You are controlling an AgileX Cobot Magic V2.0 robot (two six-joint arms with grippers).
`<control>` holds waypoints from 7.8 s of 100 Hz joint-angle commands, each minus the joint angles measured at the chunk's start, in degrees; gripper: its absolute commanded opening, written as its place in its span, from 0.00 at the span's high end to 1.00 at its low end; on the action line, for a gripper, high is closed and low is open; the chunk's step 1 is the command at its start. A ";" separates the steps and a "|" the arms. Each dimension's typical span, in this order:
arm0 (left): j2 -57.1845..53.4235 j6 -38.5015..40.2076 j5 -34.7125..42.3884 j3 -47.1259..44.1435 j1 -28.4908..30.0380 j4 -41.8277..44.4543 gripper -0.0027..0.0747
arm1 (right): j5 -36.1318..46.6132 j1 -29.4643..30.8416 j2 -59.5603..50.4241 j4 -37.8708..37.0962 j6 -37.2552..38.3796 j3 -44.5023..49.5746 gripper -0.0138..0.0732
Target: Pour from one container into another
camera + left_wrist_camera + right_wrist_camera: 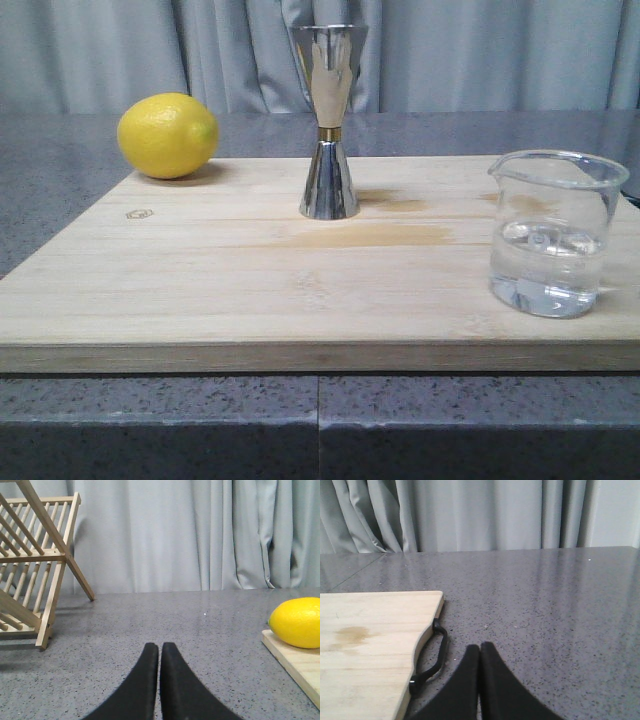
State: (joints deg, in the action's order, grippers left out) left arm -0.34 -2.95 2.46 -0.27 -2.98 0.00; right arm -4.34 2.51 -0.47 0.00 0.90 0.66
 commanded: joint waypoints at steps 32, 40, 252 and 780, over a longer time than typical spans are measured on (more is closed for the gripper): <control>-1.21 0.15 4.45 -1.59 -0.47 -0.70 0.99 | 4.34 -0.10 -1.24 -0.35 -0.32 0.58 0.92; -1.21 0.15 4.45 -1.59 -0.47 -0.70 0.99 | 4.34 -0.10 -1.24 -0.35 -0.32 0.58 0.92; 21.24 0.86 -20.31 30.98 -0.26 -5.50 0.82 | -13.52 0.00 16.51 -2.00 -0.90 -31.36 0.75; 103.83 -125.62 -67.20 61.42 -22.59 -105.99 0.81 | -30.35 -1.69 28.94 7.56 -9.20 -40.73 0.22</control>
State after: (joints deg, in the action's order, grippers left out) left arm 105.89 -128.79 -60.65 59.64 -25.05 -101.62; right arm -38.24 1.65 27.65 4.55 -4.70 -37.99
